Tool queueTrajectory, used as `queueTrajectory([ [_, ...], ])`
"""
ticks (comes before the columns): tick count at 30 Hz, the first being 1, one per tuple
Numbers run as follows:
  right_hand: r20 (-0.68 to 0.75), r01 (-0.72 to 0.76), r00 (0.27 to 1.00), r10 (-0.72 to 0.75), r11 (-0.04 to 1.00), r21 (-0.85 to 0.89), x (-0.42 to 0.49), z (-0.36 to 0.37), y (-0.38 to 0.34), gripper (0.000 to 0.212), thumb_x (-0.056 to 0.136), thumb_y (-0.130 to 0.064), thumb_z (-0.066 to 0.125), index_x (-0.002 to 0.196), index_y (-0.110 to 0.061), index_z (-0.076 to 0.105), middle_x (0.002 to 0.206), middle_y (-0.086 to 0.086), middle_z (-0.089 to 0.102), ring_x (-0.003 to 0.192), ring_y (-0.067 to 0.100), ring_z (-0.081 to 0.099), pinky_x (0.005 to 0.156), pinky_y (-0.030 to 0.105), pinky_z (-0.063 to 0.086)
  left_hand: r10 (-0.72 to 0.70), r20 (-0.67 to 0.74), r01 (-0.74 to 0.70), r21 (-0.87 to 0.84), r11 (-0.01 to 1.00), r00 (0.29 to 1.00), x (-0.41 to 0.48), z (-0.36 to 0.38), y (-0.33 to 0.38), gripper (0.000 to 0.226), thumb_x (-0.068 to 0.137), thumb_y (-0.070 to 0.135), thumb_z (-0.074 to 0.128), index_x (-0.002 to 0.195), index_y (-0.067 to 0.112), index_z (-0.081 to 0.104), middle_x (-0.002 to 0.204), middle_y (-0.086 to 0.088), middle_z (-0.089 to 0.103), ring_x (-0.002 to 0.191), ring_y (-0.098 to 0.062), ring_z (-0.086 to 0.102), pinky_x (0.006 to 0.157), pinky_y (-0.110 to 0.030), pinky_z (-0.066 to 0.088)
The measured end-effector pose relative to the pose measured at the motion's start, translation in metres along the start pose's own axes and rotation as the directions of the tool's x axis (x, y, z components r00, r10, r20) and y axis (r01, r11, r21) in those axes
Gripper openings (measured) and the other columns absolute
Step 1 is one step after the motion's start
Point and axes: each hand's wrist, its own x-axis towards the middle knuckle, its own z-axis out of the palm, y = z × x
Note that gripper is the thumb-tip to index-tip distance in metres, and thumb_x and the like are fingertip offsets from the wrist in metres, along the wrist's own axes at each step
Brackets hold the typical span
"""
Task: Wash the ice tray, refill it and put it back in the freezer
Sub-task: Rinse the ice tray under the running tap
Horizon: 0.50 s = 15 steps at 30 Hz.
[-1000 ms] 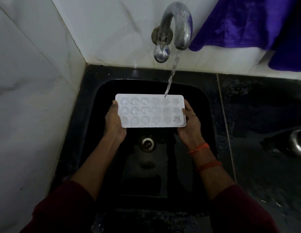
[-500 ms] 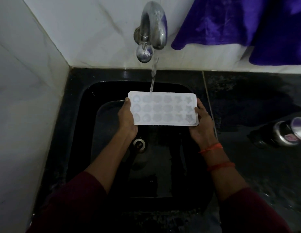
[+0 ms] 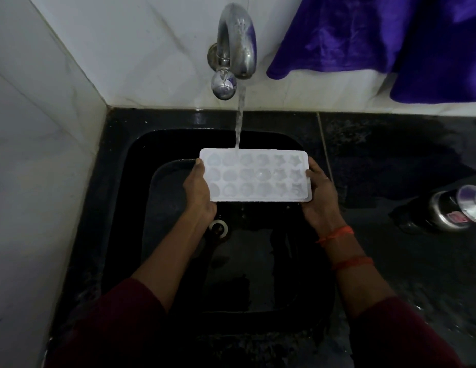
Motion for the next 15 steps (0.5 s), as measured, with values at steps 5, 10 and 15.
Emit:
queueTrajectory([
  [5,0.049,-0.024,0.998,0.033,0.986,-0.168,0.003,0.032,-0.001,0.044,0.092,-0.009,0.053,0.135,-0.012,0.061,0.130,0.018,0.065,0.118,0.041,0.062,0.100,0.059,0.050,0.032,-0.037,-0.033,-0.031,0.999,0.999,-0.001,-0.026,0.012,0.044,0.104,0.047,0.052,0.123,0.012,0.071,0.118,-0.012,0.076,0.105,-0.034,0.074,0.084,-0.050,0.063],
  [10,0.023,0.192,0.976,-0.215,0.812,-0.551,0.016,0.072,-0.014,0.027,0.093,-0.015,0.063,0.118,-0.015,0.072,0.114,0.007,0.072,0.109,0.023,0.067,0.102,0.045,0.052,0.078,-0.063,-0.081,-0.054,0.995,0.995,-0.003,-0.048,0.029,0.044,0.105,0.046,0.052,0.125,0.011,0.069,0.115,-0.012,0.076,0.104,-0.035,0.074,0.083,-0.053,0.062],
  [15,0.257,0.359,0.933,-0.253,0.731,-0.581,0.021,0.139,-0.045,0.040,0.080,-0.048,0.068,0.107,-0.019,0.074,0.103,0.003,0.076,0.097,0.018,0.073,0.094,0.044,0.057,0.097,-0.079,-0.100,-0.039,0.994,0.992,-0.007,-0.064,0.037,0.045,0.105,0.047,0.050,0.128,0.013,0.068,0.116,-0.011,0.077,0.102,-0.032,0.075,0.073,-0.046,0.064],
])
